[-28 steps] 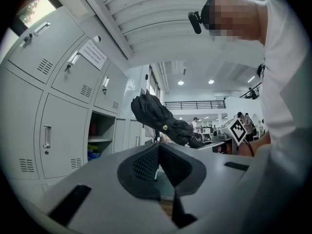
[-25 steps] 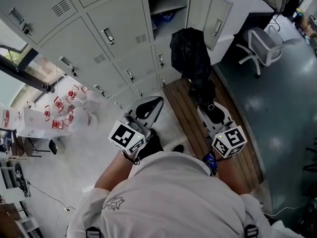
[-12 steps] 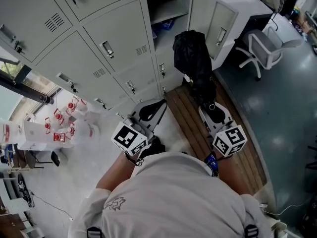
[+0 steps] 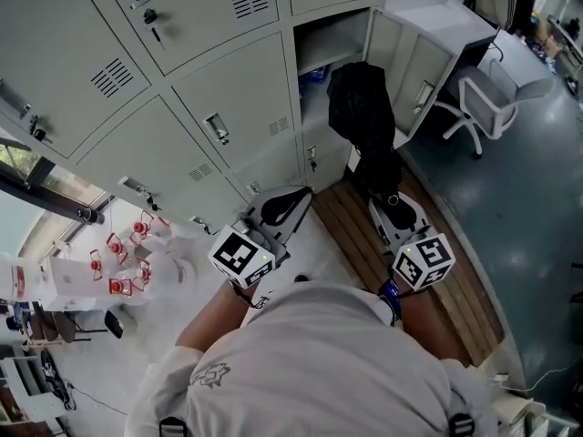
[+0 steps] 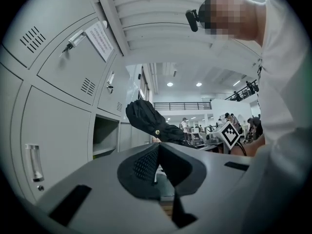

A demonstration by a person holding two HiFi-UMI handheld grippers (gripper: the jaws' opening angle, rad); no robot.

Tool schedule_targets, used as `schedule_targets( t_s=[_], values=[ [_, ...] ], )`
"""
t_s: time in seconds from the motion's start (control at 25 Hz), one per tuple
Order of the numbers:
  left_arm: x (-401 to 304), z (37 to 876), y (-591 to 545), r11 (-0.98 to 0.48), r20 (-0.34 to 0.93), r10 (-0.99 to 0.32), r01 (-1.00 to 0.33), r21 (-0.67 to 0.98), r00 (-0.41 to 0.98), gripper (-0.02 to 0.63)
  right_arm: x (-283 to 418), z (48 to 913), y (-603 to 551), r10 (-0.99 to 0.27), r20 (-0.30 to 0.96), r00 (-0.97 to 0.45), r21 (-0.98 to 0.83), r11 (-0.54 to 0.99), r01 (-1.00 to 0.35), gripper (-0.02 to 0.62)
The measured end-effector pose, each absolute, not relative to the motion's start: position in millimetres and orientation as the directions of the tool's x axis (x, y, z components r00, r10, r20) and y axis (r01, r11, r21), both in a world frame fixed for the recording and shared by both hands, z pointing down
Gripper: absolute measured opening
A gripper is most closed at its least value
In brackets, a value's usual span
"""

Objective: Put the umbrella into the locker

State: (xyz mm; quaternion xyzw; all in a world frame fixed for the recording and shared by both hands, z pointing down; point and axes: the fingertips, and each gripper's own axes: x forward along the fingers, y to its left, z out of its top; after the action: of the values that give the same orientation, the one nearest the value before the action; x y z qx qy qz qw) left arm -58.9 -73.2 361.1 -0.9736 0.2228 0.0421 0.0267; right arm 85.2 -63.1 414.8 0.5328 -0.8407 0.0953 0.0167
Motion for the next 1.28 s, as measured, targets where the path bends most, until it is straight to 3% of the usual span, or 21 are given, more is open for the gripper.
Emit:
schedule_targets(
  t_s=[0.52,1.28],
  values=[
    [-73,378,-132,-0.902,-0.067,-0.429,-0.431,-0.011,0.901,0.011,74,435,-113,-0.894,0.175,-0.413,-0.182,0.383,-0.906,0.14],
    [7,382,-241,-0.863,-0.06,-0.504,-0.505,-0.012,0.862,0.011,161,452,-235,-0.843,0.239,-0.482,-0.164,0.455,-0.875,0.14]
  ],
)
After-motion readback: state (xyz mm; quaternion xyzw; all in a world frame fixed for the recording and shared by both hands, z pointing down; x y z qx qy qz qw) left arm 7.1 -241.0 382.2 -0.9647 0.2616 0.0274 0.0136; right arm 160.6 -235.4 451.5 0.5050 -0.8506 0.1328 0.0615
